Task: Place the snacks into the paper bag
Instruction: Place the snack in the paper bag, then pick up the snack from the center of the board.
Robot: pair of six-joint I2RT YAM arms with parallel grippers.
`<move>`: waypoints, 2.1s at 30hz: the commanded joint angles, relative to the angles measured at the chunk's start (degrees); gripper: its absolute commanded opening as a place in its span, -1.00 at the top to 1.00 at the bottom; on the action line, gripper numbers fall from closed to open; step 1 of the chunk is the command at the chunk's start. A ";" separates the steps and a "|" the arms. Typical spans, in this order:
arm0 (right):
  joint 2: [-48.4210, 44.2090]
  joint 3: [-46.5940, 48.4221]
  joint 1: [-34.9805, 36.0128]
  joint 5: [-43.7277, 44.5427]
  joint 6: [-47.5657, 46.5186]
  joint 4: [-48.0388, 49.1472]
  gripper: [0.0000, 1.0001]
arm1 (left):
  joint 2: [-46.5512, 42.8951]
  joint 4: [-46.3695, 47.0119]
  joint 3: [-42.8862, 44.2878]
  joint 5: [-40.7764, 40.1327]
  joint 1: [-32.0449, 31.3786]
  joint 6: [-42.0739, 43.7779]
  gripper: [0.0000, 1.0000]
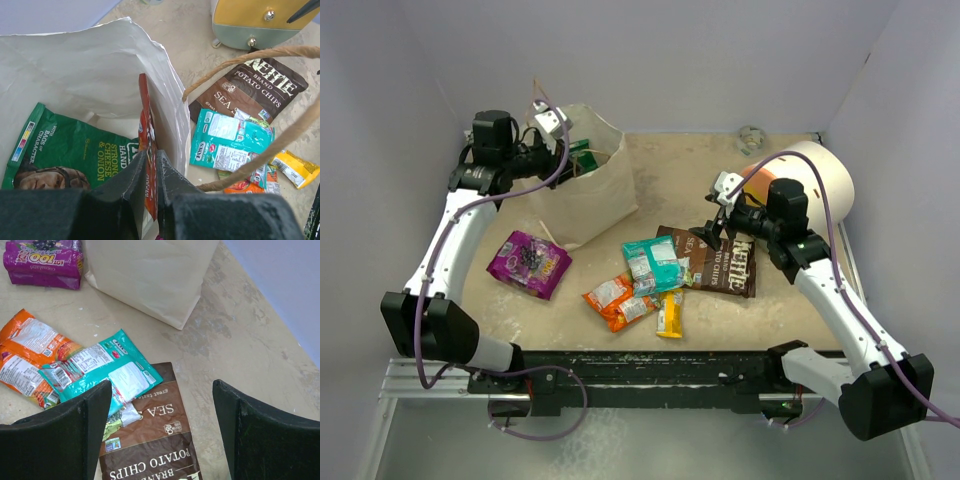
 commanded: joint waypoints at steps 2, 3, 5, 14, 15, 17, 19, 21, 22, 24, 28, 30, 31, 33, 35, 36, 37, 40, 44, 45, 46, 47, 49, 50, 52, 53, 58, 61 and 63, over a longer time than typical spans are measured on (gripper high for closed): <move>-0.59 -0.36 -0.21 -0.79 -0.91 2.52 -0.68 | -0.25 -0.86 3.17 1.48 -0.05 2.10 0.63; -0.59 -0.36 -0.21 -0.46 -1.02 2.48 -0.68 | -0.25 -0.94 3.52 1.19 -0.05 2.23 0.61; -0.66 -0.44 -0.24 0.28 -1.21 2.55 -0.68 | -0.39 -1.05 4.45 0.17 -0.05 2.75 0.55; 0.28 0.67 -0.21 2.56 -3.65 0.15 -0.68 | -2.10 0.61 7.43 -6.52 -0.05 5.28 0.24; 0.96 1.50 -0.21 2.50 -4.21 -1.21 -0.68 | -2.30 0.81 7.44 -7.36 -0.05 5.58 0.20; 2.97 3.54 -0.21 2.61 -5.18 -4.39 -0.69 | -2.72 1.08 7.35 -9.05 -0.05 6.39 0.15; 5.10 5.63 -0.21 2.68 -6.44 -7.46 -0.70 | -3.08 1.34 7.35 -10.96 -0.05 7.14 0.11; 7.11 8.17 -0.21 2.52 -7.75 -11.57 -0.71 | -3.47 1.61 7.23 -13.00 -0.05 7.97 0.07; 7.89 8.86 -0.15 2.56 -8.08 -12.70 -0.71 | -3.72 1.85 7.06 -14.26 -0.05 8.45 0.05; 9.38 9.51 -0.06 2.95 -8.88 -14.47 -0.71 | -4.25 2.35 6.60 -16.45 -0.05 9.26 0.00; 13.10 10.79 0.90 6.43 -10.24 -16.80 -0.72 | -5.46 3.23 5.59 -21.38 -0.05 11.53 -0.09; 15.76 12.02 1.62 9.09 -11.03 -18.15 -0.72 | -6.10 3.64 5.21 -23.55 -0.05 12.91 -0.16; 17.20 12.67 1.97 10.21 -11.45 -18.77 -0.72 | -6.42 3.86 4.97 -24.66 -0.05 13.59 -0.20; 20.29 14.18 2.67 12.33 -11.86 -19.60 -0.72 | -6.97 4.24 4.53 -27.14 -0.05 14.87 -0.29; 23.67 15.50 3.43 14.13 -12.12 -20.11 -0.71 | -7.61 4.58 4.22 -29.93 -0.05 15.68 -0.36; 25.26 15.93 3.69 15.24 -12.17 -20.12 -0.71 | -7.88 4.62 4.16 -31.30 -0.05 16.06 -0.38; 26.80 16.71 4.42 16.37 -11.95 -20.07 -0.70 | -8.16 4.56 4.07 -32.83 -0.05 16.41 -0.40; 31.13 18.47 6.16 19.95 -10.70 -18.90 -0.70 | -9.11 4.23 3.91 -37.51 -0.05 16.78 -0.48; 37.43 21.69 7.42 23.39 -9.94 -18.69 -0.70 | -11.25 3.35 2.73 -41.11 0.00 16.37 -0.59; 38.93 22.59 7.43 23.79 -9.87 -18.82 -0.70 | -12.18 3.34 2.09 -41.66 0.00 16.07 -0.61; 40.73 23.52 7.42 24.12 -9.99 -19.10 -0.71 | -13.14 3.27 1.22 -41.92 0.02 15.74 -0.64; 42.07 24.32 7.43 24.40 -10.28 -19.35 -0.71 | -14.31 3.56 0.32 -42.07 0.04 15.24 -0.66; 44.52 26.13 7.43 24.38 -10.89 -20.52 -0.71 | -16.57 4.57 -2.04 -41.89 0.04 14.11 -0.72; 45.81 27.03 7.43 24.19 -11.10 -21.26 -0.72 | -17.65 5.11 -3.11 -41.58 0.04 13.47 -0.73; 48.08 28.89 7.43 23.55 -11.54 -22.81 -0.72 | -19.60 5.77 -5.51 -40.61 0.04 12.23 -0.77; 49.03 29.69 7.43 23.03 -11.66 -23.82 -0.72 | -20.21 5.90 -6.31 -40.05 0.04 11.78 -0.78; 52.35 32.06 7.43 21.51 -12.33 -26.06 -0.70 | -21.93 6.29 -8.62 -39.19 0.04 11.73 -0.85; 53.28 31.77 7.43 21.03 -12.38 -25.72 -0.65 | -22.51 6.02 -9.10 -39.19 0.02 11.94 -0.88; 53.77 31.17 7.43 20.94 -12.31 -25.52 -0.62 | -22.87 6.04 -9.45 -39.07 0.02 11.93 -0.89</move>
